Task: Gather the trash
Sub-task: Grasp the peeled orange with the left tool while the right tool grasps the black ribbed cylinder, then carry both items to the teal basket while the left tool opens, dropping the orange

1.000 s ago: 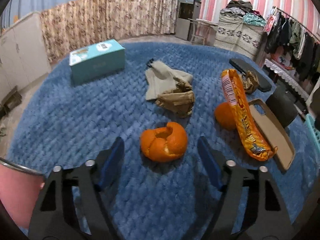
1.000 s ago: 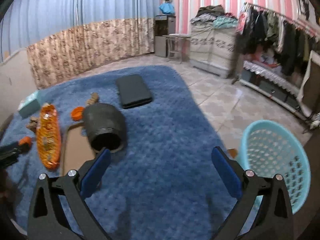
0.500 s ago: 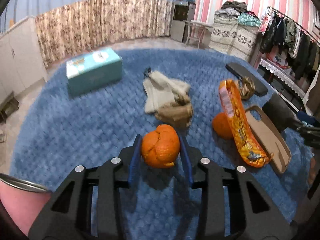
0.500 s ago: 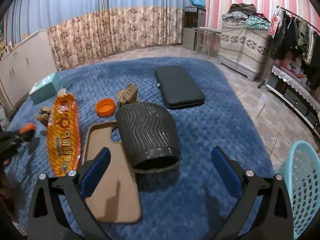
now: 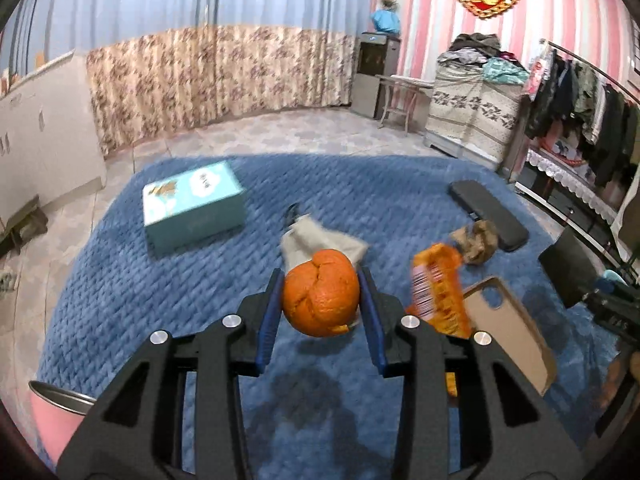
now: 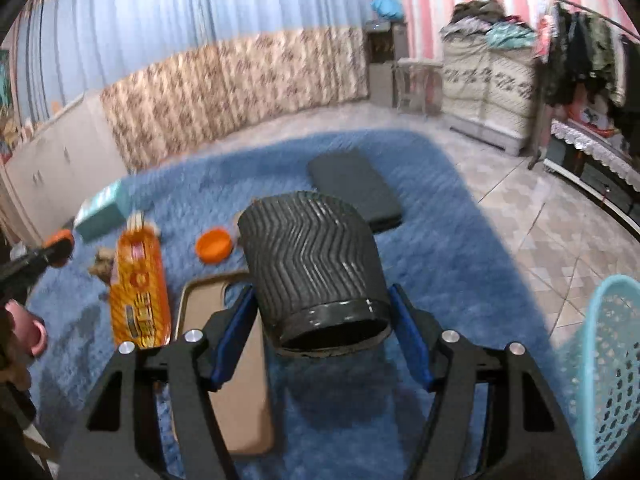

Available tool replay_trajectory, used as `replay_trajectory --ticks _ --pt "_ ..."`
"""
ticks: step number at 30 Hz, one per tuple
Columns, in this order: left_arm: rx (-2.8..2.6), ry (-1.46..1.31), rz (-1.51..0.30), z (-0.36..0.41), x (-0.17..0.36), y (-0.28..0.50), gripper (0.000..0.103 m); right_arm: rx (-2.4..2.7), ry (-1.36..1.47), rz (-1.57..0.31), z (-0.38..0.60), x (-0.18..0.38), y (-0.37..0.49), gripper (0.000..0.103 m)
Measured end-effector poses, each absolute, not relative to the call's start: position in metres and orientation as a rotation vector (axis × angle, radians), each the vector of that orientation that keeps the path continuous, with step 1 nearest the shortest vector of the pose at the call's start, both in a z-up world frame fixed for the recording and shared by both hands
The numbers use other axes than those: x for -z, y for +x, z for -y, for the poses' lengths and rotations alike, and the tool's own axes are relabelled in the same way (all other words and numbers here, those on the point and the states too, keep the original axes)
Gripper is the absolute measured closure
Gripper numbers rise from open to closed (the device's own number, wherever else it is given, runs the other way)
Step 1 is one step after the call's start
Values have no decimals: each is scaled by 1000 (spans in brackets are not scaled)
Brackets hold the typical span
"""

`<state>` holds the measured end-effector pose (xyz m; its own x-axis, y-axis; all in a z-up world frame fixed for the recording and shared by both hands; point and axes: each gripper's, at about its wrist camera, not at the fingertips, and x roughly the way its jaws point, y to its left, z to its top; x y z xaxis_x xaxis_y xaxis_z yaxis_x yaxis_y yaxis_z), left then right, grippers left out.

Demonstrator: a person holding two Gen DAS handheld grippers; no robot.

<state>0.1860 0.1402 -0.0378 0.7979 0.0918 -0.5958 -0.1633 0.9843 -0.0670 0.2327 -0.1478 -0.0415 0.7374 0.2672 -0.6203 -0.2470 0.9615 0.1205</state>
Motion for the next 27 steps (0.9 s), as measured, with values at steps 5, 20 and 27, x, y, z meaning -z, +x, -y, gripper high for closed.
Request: replay_trajectory --ticks 5,20,27 --pt "-85 -82 -598 -102 21 188 67 -169 63 -636 196 22 209 37" --pt "216 -10 -537 72 -6 203 67 292 151 -560 383 -4 116 37" --pt "322 27 -532 143 -4 210 67 338 237 -580 432 15 107 37"
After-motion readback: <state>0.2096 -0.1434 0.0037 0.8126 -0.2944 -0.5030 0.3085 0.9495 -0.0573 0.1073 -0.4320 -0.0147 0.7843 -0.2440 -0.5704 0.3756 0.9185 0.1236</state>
